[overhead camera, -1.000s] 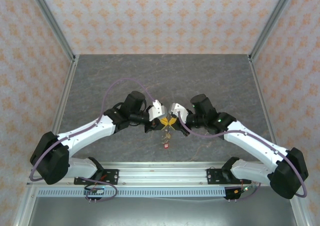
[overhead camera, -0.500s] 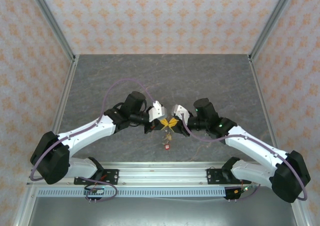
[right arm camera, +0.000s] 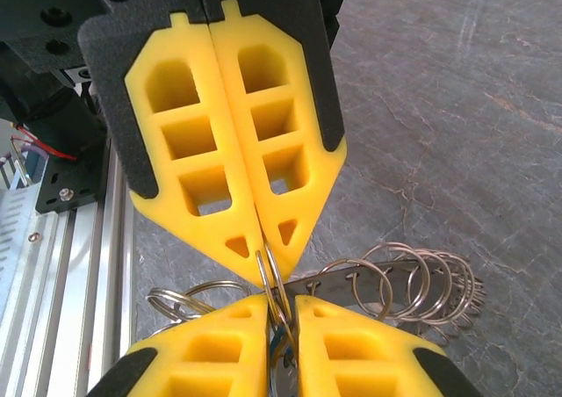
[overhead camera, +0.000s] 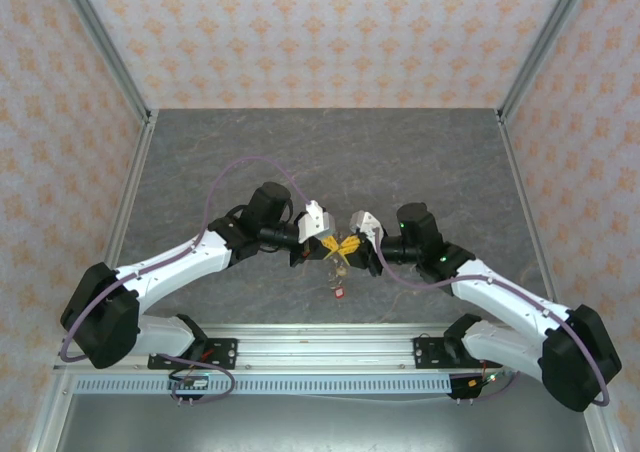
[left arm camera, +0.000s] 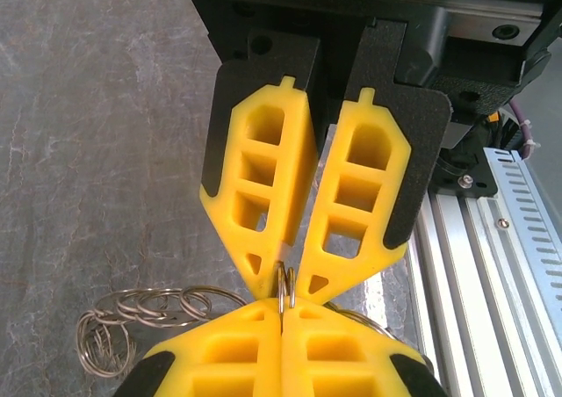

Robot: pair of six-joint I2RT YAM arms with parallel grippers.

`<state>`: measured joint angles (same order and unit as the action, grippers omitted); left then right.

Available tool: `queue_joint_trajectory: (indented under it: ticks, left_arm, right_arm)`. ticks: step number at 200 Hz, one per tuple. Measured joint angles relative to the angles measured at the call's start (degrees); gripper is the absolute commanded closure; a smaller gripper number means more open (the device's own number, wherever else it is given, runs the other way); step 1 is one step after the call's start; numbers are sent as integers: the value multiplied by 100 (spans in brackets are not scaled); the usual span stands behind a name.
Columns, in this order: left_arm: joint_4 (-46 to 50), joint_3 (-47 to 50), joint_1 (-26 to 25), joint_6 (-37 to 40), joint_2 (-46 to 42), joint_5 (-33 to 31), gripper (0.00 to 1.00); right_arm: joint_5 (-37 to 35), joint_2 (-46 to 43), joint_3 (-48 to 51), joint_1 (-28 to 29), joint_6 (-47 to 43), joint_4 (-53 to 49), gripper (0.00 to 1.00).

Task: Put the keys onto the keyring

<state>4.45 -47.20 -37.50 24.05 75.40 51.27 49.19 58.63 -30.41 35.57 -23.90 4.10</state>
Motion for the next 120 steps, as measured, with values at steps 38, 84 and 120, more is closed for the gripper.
queue_joint_trajectory:
  ticks: [38, 84, 120]
  left_arm:
    - [-20, 0, 0, 0, 0, 17, 100]
    - [4, 0, 2, 7, 0, -26, 96]
    - [184, -57, -7, 205, 0, -114, 90]
  right_arm:
    - [17, -52, 11, -13, 39, 66, 88]
    - [-7, -52, 9, -15, -26, 9, 98]
    - [-50, -7, -208, -9, -245, -424, 100]
